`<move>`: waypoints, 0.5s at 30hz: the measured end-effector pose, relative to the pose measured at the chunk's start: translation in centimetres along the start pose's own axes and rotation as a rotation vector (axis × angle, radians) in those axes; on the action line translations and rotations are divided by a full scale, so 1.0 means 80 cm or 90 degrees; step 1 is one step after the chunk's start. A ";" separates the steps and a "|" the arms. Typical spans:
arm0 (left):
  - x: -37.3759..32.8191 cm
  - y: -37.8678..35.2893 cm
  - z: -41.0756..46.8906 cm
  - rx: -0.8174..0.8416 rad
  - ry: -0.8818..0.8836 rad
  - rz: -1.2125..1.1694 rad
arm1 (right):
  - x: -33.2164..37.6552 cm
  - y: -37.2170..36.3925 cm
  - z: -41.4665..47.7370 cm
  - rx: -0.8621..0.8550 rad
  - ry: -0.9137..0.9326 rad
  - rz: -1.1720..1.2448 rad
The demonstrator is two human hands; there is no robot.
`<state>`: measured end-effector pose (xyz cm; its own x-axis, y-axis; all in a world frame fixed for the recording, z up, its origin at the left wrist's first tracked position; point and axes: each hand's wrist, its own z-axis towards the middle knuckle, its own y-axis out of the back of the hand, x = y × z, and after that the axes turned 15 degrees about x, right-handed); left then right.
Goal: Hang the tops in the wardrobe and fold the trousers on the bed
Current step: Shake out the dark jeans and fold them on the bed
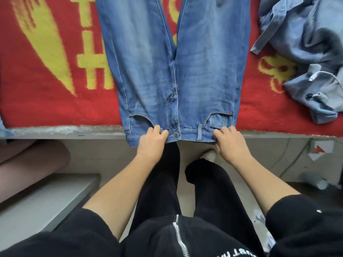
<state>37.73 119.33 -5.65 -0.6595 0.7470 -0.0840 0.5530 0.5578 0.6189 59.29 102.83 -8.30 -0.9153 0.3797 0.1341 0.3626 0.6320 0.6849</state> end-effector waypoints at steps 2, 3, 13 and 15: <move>-0.003 -0.005 0.008 0.138 0.028 -0.041 | 0.008 0.005 0.007 0.157 -0.035 -0.008; -0.003 -0.002 0.012 0.222 0.034 -0.056 | 0.010 0.010 0.013 0.231 -0.045 -0.014; 0.024 0.079 0.088 -0.036 0.025 -0.136 | 0.018 0.095 0.088 -0.035 -0.065 0.083; 0.031 0.107 0.112 0.132 0.027 -0.136 | 0.008 0.116 0.110 0.157 -0.096 0.060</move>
<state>45.41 129.17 -7.59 -0.7908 0.5908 -0.1598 0.4882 0.7664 0.4174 63.58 114.87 -8.12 -0.8461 0.5286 0.0689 0.4933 0.7275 0.4769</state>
